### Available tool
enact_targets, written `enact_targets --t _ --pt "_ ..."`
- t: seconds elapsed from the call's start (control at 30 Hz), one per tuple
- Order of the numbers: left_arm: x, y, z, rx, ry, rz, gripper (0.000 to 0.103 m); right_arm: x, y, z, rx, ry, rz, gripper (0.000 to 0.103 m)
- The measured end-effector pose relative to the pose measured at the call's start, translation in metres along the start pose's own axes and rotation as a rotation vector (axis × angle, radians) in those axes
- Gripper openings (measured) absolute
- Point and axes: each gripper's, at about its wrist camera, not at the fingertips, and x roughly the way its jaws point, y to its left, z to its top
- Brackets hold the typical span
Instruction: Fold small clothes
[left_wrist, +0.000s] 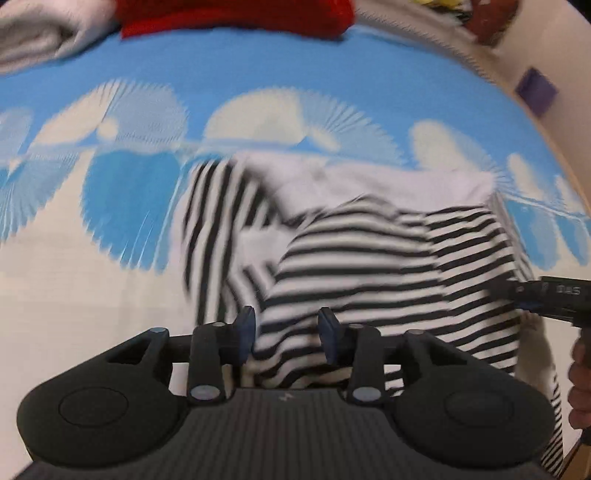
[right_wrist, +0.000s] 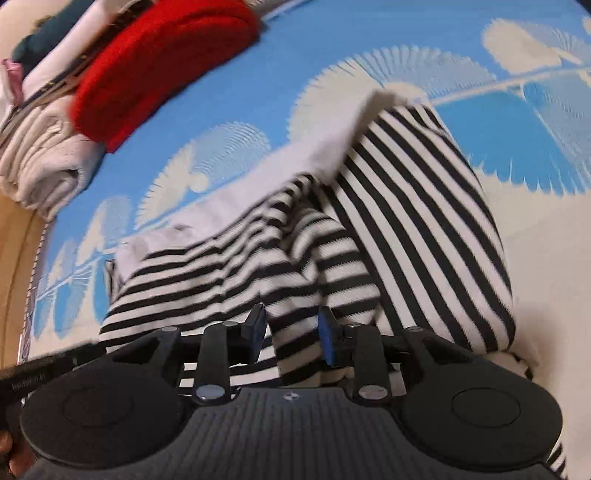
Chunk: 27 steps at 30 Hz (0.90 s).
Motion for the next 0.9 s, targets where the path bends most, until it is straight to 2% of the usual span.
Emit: enact_targets --t 0.03,0.07,0.1,0.2,0.23,0.27,0.3,0.37,0.43,0.5,0.57,0.6,0.63,0.67,0.7,0.77,0.83,0.9 --pt "0.004 0.005 0.0 -0.022 0.016 -0.001 0.042 0.002 0.0 0.001 0.007 -0.002 -0.004 0.028" --pt "0.006 0.01 -0.001 -0.046 0.033 -0.006 0.042 0.0 -0.002 0.0 0.017 -0.006 0.002 0.007" --pt "0.008 0.014 0.0 -0.065 0.044 -0.007 0.042 -0.002 -0.001 -0.002 0.026 -0.017 0.023 0.001" --pt "0.009 0.022 0.002 -0.105 0.051 -0.005 0.041 -0.027 -0.001 0.002 0.037 -0.093 0.095 0.001" --pt "0.009 0.023 0.003 -0.107 0.049 -0.015 0.035 -0.035 -0.002 0.005 0.05 -0.13 0.131 0.001" --pt "0.007 0.023 0.003 -0.109 0.037 -0.027 0.022 -0.046 -0.006 0.007 0.074 -0.173 0.18 0.001" --pt "0.004 0.022 0.003 -0.106 0.025 -0.04 0.004 -0.054 -0.008 0.009 0.088 -0.198 0.209 0.001" --pt "-0.003 0.02 0.004 -0.097 -0.015 -0.064 0.004 -0.062 -0.011 0.01 0.072 -0.224 0.204 0.001" --pt "-0.007 0.019 0.005 -0.09 -0.039 -0.055 0.004 -0.049 -0.017 0.009 0.055 -0.138 0.097 0.001" --pt "0.001 0.02 0.004 -0.093 0.013 -0.024 0.004 -0.022 -0.031 0.001 0.068 0.016 -0.036 0.002" --pt "0.013 0.021 0.002 -0.081 0.097 -0.008 0.008 -0.009 -0.04 -0.007 0.084 0.079 -0.126 0.005" --pt "0.013 0.019 0.003 -0.053 0.113 0.001 0.01 -0.011 -0.041 -0.007 0.087 0.07 -0.132 0.006" --pt "0.008 0.016 0.004 -0.023 0.086 0.026 0.014 -0.015 -0.038 -0.005 0.08 0.051 -0.128 0.006" --pt "-0.004 0.012 0.007 0.0 0.022 0.053 0.014 -0.025 -0.032 -0.002 0.056 0.005 -0.125 0.006" --pt "-0.018 0.007 0.01 0.025 -0.055 0.049 0.014 -0.035 -0.024 -0.001 0.025 -0.048 -0.127 0.006" --pt "-0.036 -0.004 0.011 0.078 -0.147 -0.034 0.014 -0.055 -0.007 0.0 -0.062 -0.152 -0.117 0.006" --pt "-0.036 -0.013 0.008 0.12 -0.144 -0.102 0.014 -0.067 0.006 -0.003 -0.132 -0.215 -0.016 0.009" --pt "-0.019 -0.021 0.0 0.161 -0.07 -0.099 0.014 -0.063 0.018 -0.009 -0.207 -0.188 0.077 0.009"
